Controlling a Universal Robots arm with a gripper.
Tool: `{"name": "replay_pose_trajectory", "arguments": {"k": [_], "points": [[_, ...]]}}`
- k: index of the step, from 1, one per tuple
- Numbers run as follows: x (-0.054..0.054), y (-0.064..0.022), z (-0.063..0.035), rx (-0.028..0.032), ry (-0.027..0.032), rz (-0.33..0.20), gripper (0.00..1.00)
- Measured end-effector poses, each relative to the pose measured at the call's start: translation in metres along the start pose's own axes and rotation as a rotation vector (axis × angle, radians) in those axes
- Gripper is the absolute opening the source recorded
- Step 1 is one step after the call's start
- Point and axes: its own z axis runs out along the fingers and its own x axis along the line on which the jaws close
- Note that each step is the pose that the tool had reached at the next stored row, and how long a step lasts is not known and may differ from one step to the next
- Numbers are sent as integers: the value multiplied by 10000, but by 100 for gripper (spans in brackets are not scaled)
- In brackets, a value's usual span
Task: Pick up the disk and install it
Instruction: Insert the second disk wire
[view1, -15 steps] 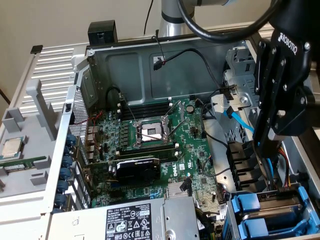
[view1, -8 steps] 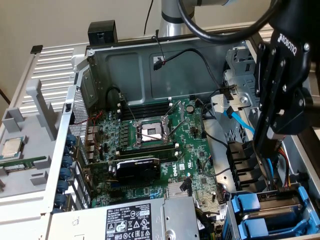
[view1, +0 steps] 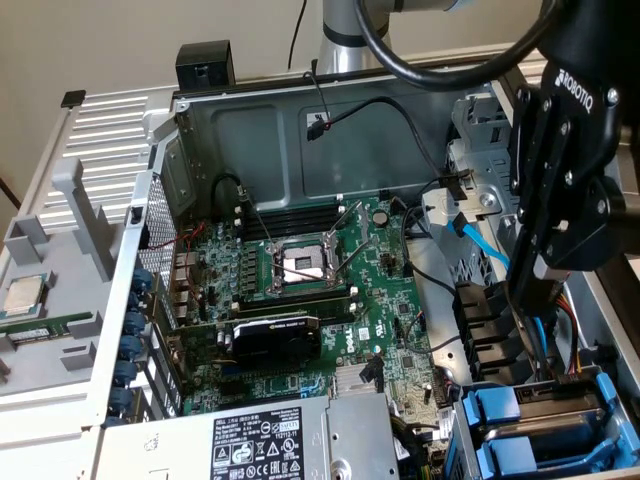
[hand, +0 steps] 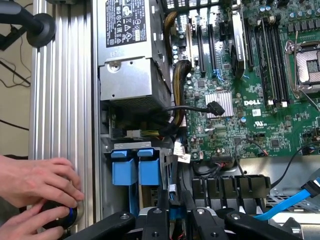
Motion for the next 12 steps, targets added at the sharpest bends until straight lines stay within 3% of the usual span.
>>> {"name": "replay_pose_trajectory", "arguments": {"k": [3, 5, 12], "points": [[0, 0, 0, 0, 0, 1, 24], [0, 0, 0, 0, 0, 0, 16], [0, 0, 0, 0, -2, 1, 16]]}}
